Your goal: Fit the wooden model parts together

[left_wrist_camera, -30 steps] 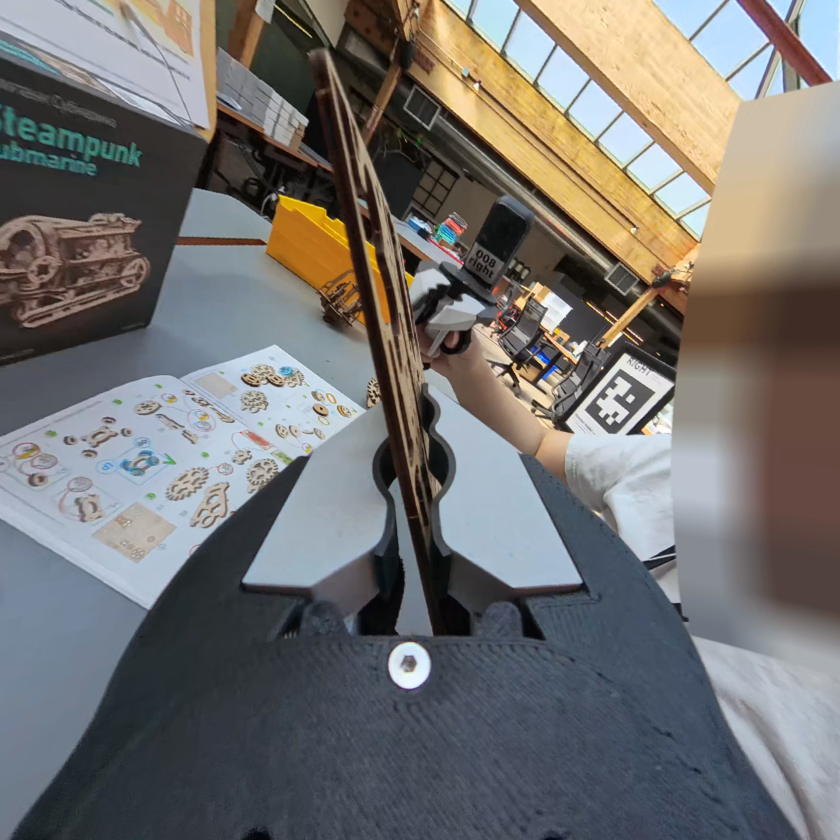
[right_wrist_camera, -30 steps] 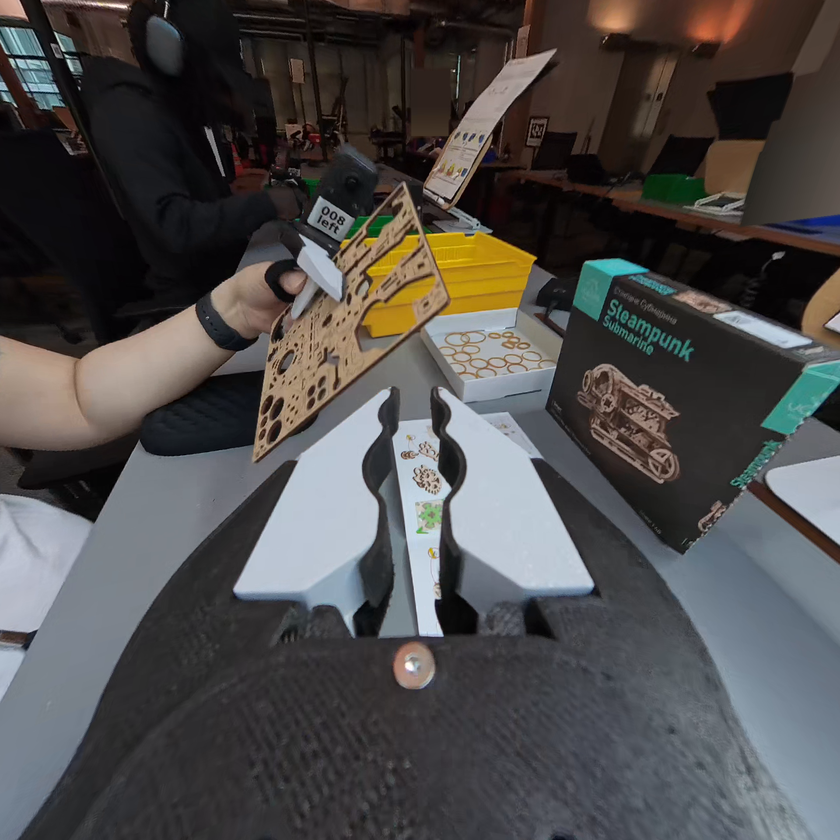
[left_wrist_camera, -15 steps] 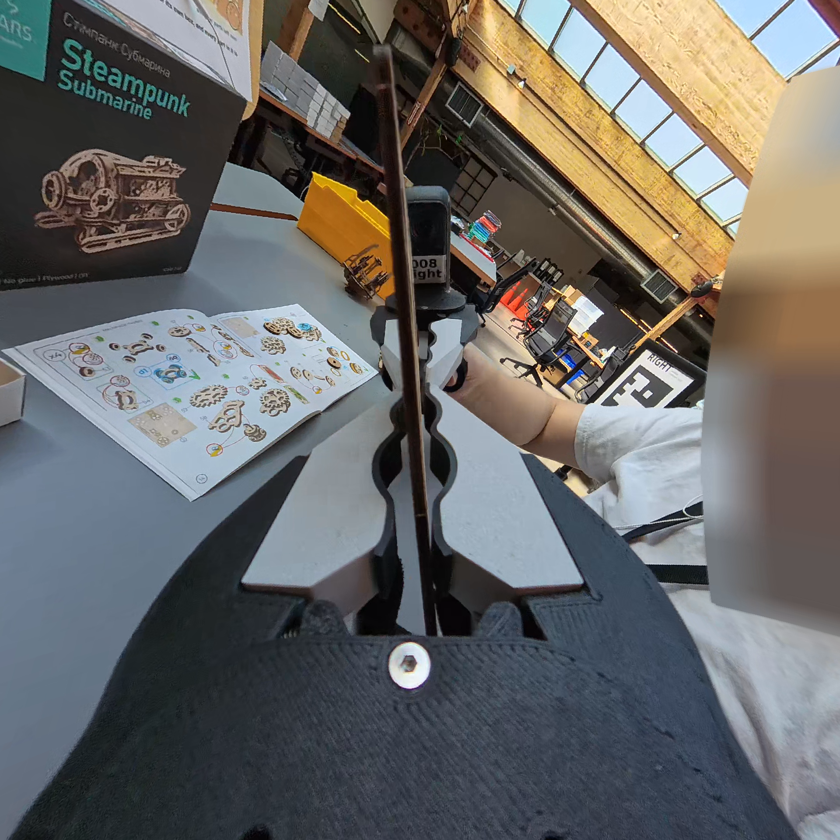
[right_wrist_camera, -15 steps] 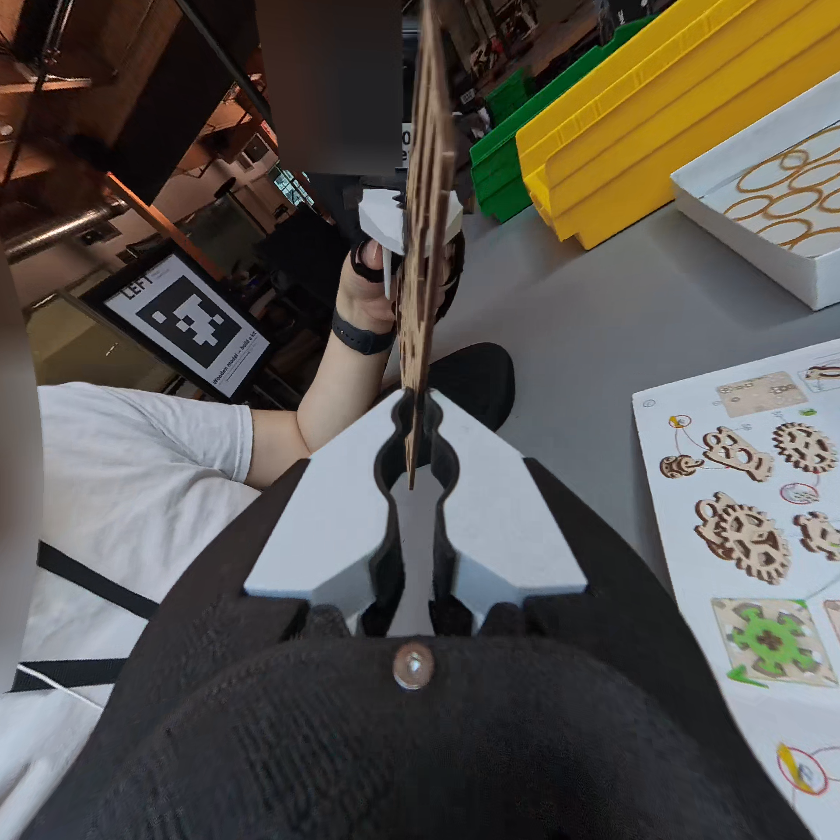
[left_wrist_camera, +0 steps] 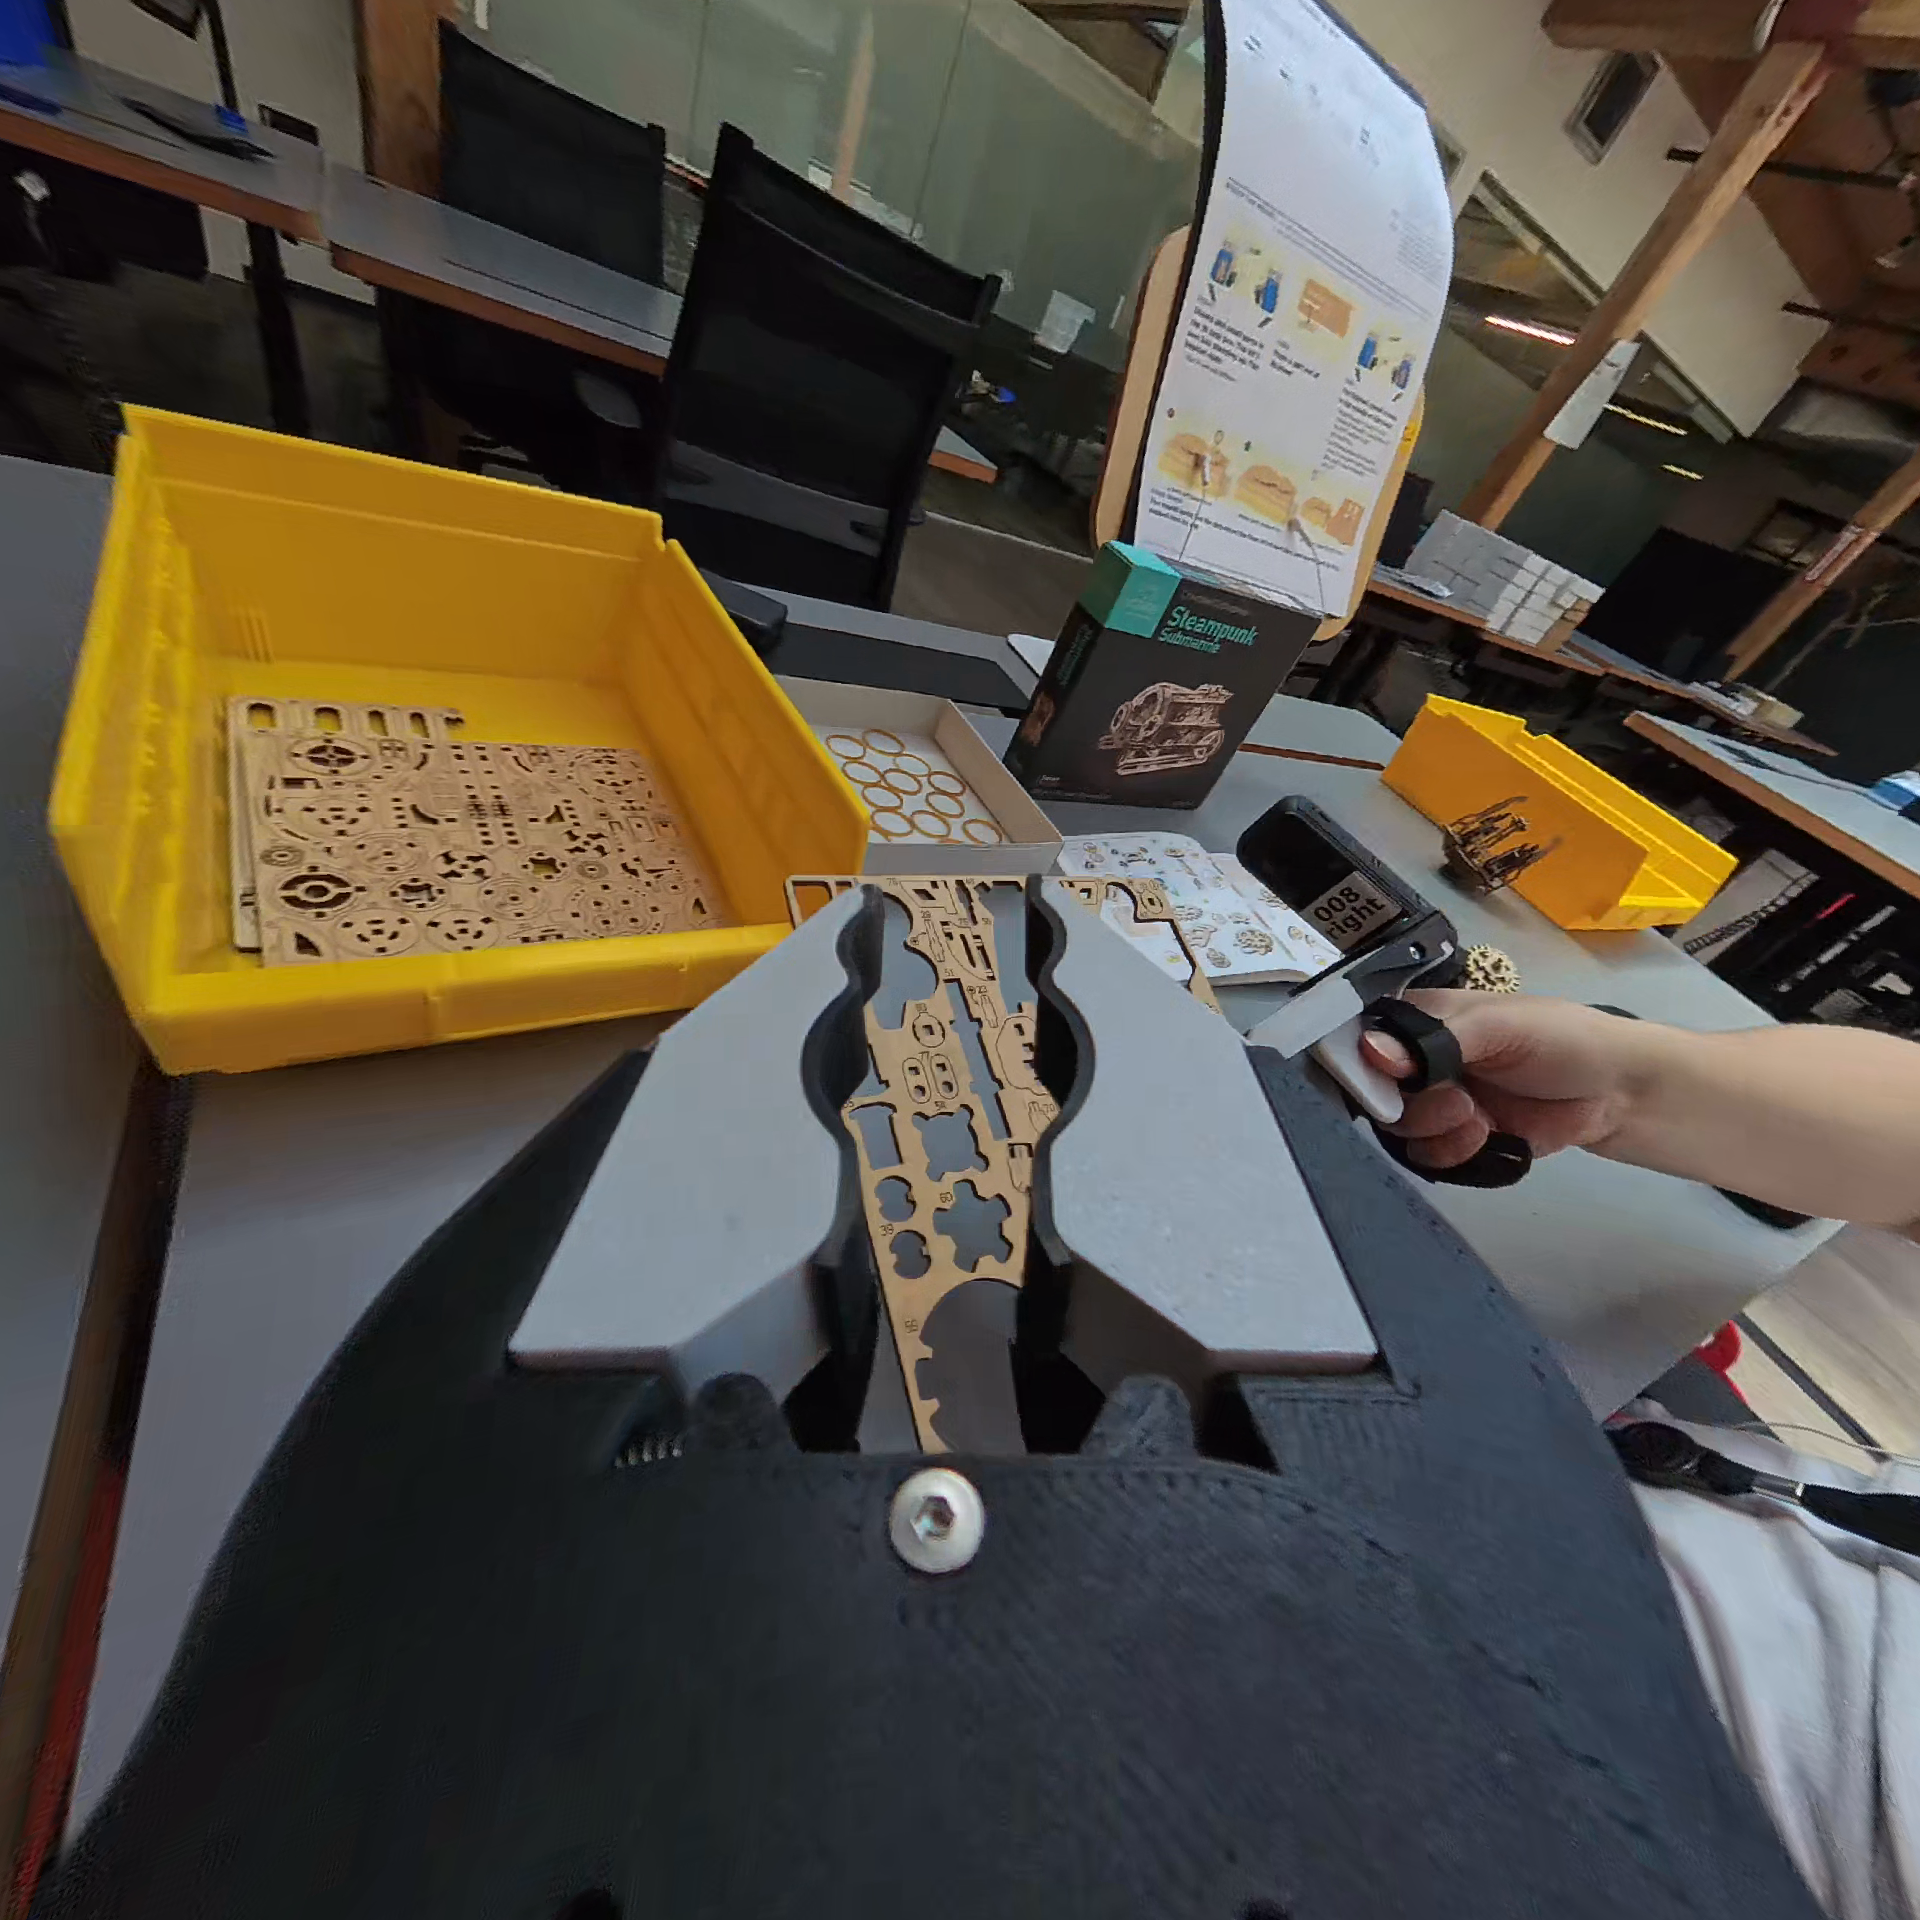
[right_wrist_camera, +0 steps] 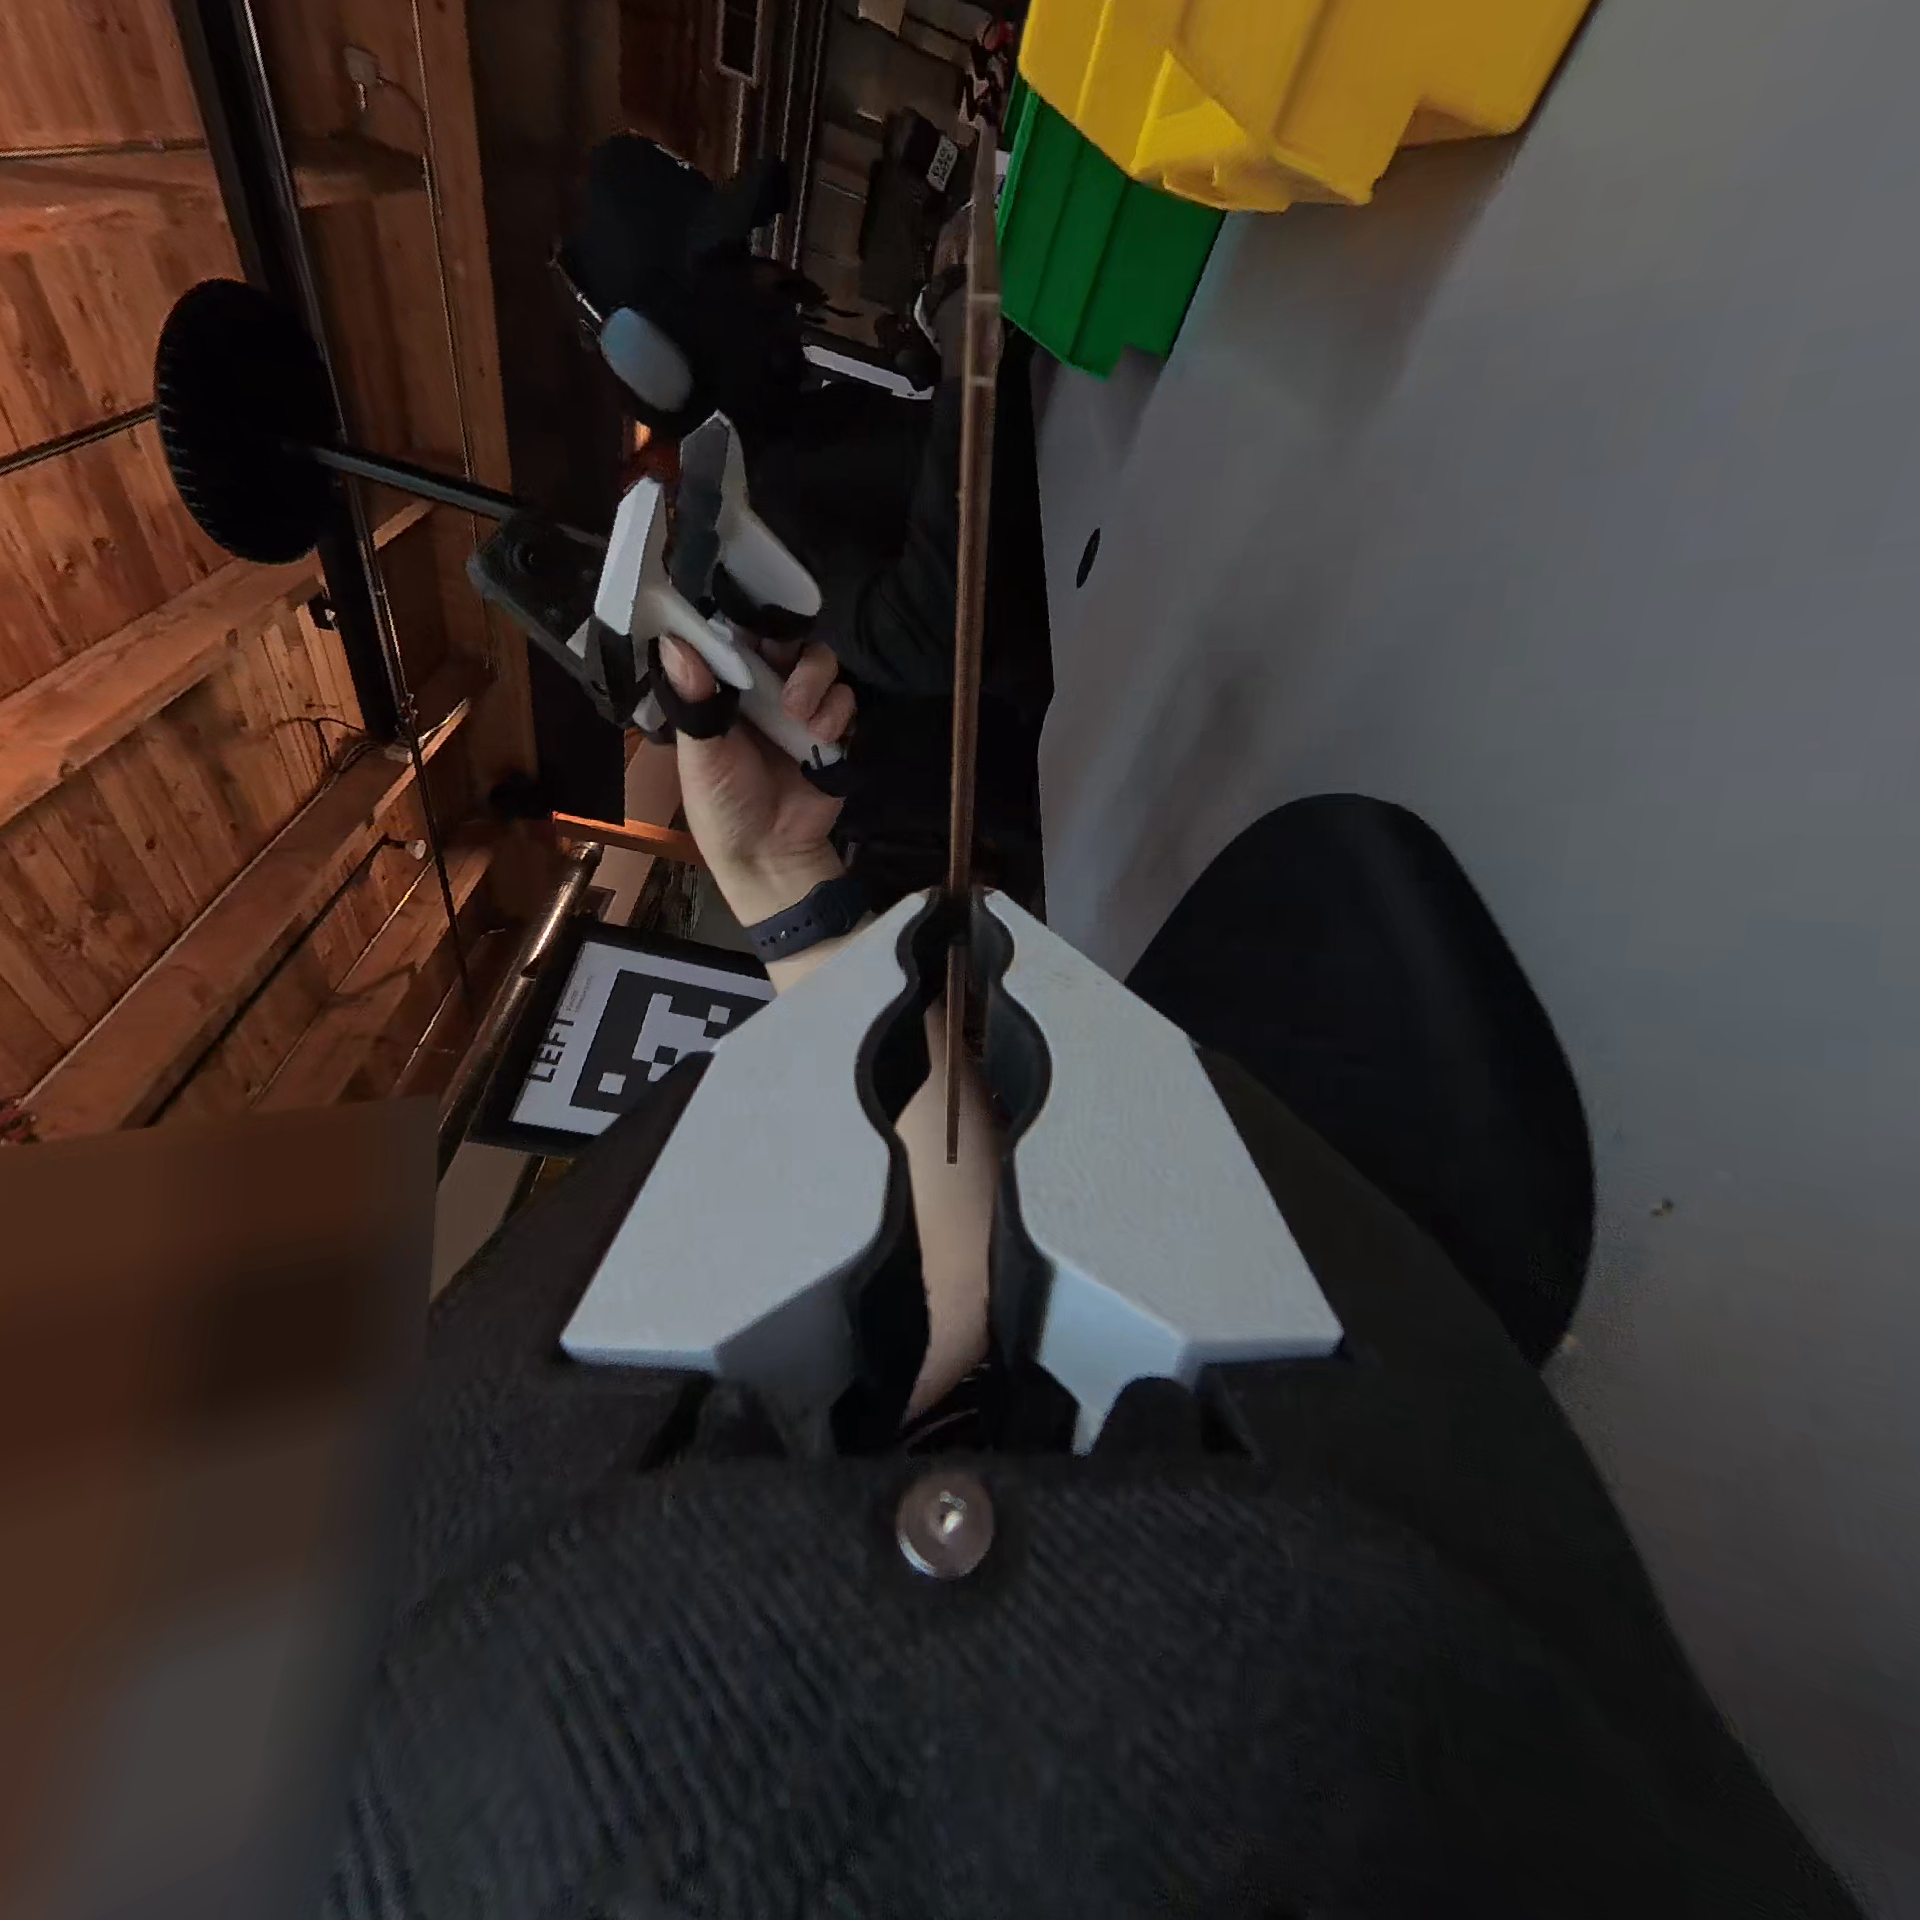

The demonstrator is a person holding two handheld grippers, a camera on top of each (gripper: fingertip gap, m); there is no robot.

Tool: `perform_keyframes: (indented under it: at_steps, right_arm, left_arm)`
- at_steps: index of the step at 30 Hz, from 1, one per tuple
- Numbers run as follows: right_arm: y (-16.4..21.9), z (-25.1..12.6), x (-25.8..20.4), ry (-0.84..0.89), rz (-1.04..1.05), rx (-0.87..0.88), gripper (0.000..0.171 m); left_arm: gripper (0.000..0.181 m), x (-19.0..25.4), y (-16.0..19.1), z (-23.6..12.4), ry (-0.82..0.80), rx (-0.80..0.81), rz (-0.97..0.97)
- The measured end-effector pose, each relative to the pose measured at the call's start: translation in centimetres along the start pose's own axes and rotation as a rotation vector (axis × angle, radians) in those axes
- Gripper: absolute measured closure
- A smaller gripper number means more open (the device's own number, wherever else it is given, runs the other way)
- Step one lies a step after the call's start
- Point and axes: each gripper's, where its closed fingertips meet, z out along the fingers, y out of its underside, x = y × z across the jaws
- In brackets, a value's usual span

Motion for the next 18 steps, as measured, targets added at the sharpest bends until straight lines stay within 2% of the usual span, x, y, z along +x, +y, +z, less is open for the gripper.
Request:
perform_keyframes:
  at_steps: [3,7,8,10,12,15,17,18]
  right_arm:
    - [0.8,4.1,1.5,0.072,0.082,-0.008,0.17]
    - [0.9,7.7,3.8,0.195,0.105,-0.01,0.169]
    - [1.2,8.2,3.9,0.21,0.098,-0.039,0.166]
    - [1.8,8.4,3.6,0.249,0.027,-0.126,0.15]
    - [1.8,7.2,3.3,0.329,-0.098,-0.197,0.136]
    - [0.8,3.1,0.9,0.375,-0.338,-0.249,0.137]
    - [0.4,-1.4,-0.4,0.431,-0.632,-0.313,0.14]
    - [-0.2,-4.6,0.0,0.534,-0.843,-0.349,0.144]
  left_arm:
    - [0.156,-0.8,0.7,-2.9,-0.085,0.015,0.004]
    - [0.16,-1.5,2.8,-4.9,-0.105,0.005,-0.048]
    - [0.161,-1.6,3.4,-5.1,-0.096,-0.003,-0.071]
    - [0.163,-1.4,4.6,-5.4,-0.071,-0.027,-0.109]
    - [0.164,-1.2,5.6,-5.5,-0.062,-0.046,-0.111]
    - [0.164,-0.4,6.3,-5.8,-0.066,-0.045,-0.05]
    - [0.165,0.3,6.3,-6.1,-0.081,-0.025,0.032]
    - [0.164,0.8,6.1,-6.2,-0.095,-0.01,0.081]
